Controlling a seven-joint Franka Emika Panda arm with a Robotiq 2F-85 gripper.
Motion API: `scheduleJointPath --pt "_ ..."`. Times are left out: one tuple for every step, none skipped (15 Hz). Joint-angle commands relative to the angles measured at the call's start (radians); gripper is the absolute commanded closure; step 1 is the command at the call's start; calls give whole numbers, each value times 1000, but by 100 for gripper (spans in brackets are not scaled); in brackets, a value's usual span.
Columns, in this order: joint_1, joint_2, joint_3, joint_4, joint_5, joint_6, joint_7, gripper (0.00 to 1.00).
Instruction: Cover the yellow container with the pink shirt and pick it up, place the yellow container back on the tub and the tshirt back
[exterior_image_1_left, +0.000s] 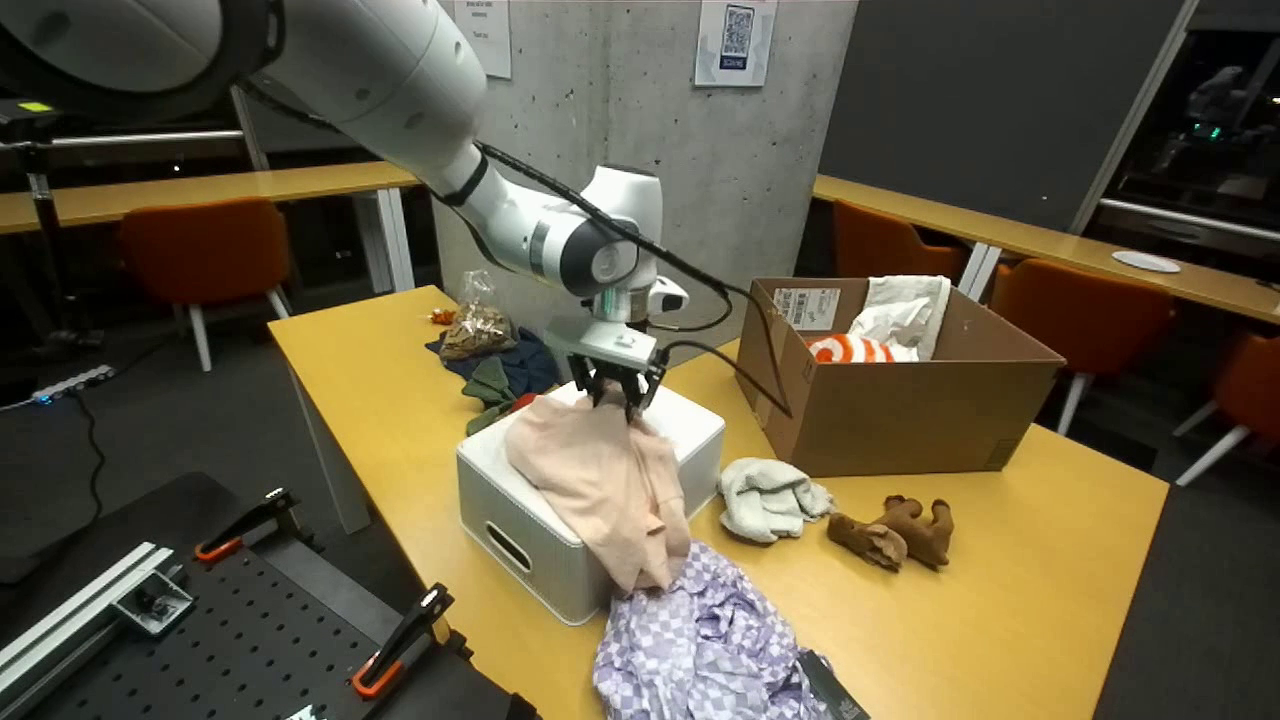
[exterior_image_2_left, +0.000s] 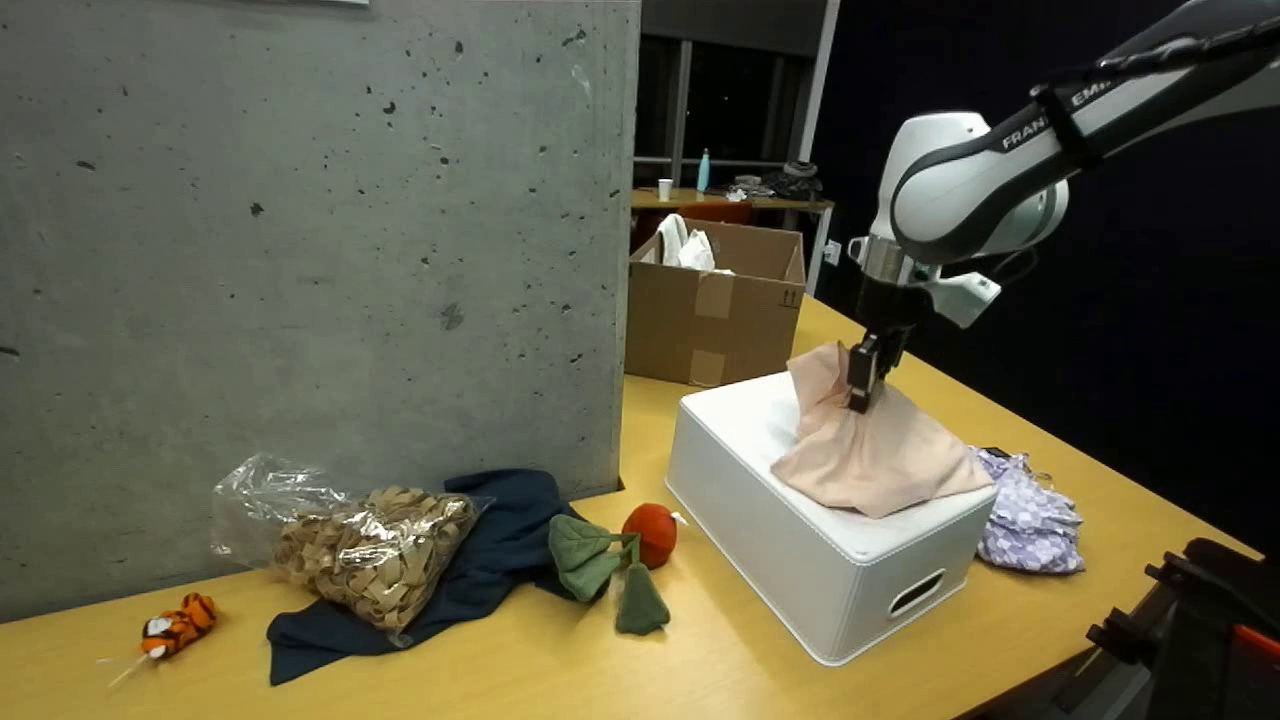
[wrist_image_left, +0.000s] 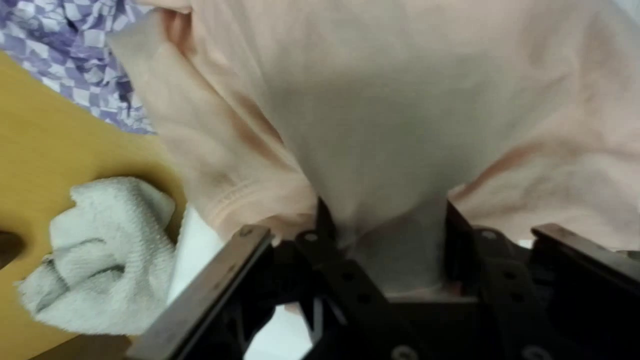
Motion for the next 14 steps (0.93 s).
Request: scheduleJointPath --pt "7 -177 -34 -74 -34 -48 33 76" --pt "8 -215 -41 -78 -38 -61 37 76" --pt "9 -256 -49 -85 -43 -65 43 76" --pt "10 -296 -57 -90 -50 -75 47 76" --pt "12 -338 -64 -96 -61 -84 53 76" --pt "13 -380 -69 -101 -68 -101 57 76" --pt "16 -427 -75 -115 -77 -108 63 76" --pt "18 -467 -78 -119 -87 -124 70 76" --pt "20 -503 -81 -125 -98 -137 77 76" --pt "18 -540 -80 -135 -103 -149 77 76" --pt "20 -561 -80 -137 -109 -158 84 76" --pt "21 -585 -80 -145 -116 -168 86 76" --pt "21 -600 -79 -151 -121 -171 90 76" --pt "21 -617 -79 -160 -126 -175 93 76"
